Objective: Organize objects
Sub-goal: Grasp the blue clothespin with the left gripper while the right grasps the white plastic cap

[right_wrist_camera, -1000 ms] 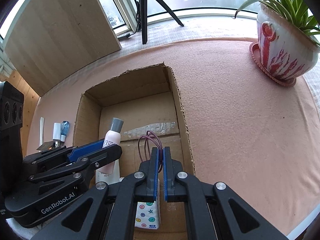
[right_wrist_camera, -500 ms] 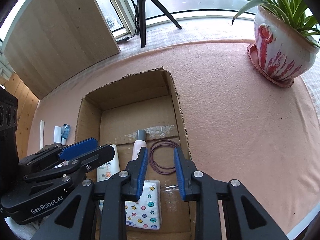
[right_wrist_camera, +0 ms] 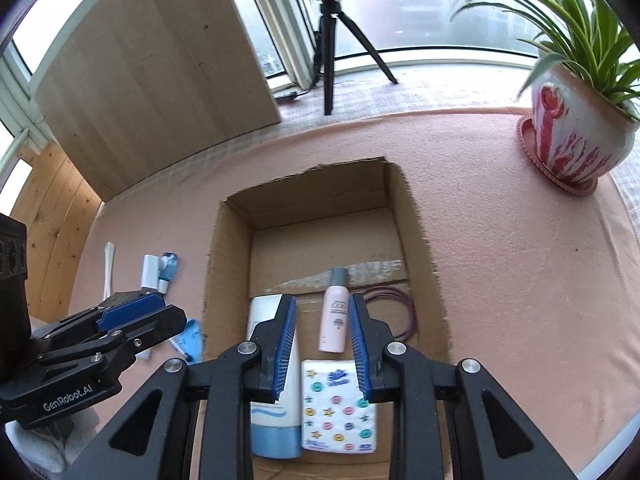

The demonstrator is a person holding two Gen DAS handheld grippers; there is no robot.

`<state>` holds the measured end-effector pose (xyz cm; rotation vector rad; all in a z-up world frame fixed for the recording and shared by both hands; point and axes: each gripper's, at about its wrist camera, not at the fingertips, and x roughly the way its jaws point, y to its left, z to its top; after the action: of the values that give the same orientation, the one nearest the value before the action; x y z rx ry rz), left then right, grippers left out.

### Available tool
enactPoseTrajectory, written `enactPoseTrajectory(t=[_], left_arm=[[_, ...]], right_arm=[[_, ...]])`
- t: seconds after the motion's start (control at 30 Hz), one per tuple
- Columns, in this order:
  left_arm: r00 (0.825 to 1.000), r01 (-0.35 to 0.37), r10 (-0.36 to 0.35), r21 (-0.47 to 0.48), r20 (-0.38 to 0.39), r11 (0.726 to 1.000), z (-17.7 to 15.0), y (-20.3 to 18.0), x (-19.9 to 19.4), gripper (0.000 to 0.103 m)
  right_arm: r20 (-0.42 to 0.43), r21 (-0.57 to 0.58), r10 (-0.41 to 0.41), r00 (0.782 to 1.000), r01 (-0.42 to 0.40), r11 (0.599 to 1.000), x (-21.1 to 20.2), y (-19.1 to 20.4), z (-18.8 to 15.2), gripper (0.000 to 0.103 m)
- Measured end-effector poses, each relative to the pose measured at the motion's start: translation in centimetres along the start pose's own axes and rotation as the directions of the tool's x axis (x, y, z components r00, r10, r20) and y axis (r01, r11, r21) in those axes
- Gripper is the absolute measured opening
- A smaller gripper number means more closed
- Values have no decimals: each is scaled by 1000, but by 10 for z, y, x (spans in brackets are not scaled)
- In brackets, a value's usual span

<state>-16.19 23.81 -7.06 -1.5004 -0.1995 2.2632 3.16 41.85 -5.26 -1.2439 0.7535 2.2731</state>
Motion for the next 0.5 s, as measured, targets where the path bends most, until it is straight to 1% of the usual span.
enactPoseTrajectory(t=[0.23,0.33,0.5], left_arm=[[998,-63,63,-63,-1,996,-16,60,-21,44],[996,-89,87,-118,-20,989,-24,95,-26,44],[992,-120,113,-164,-49,979,-37,138,-31,44]], right_arm=[[-35,-72,57,998,-59,996,0,51,-12,24],[-63,-86,88,994,-93,992,4,73,-18,24],[-110,-109,121,987,-133,985,17,104,-30,24]])
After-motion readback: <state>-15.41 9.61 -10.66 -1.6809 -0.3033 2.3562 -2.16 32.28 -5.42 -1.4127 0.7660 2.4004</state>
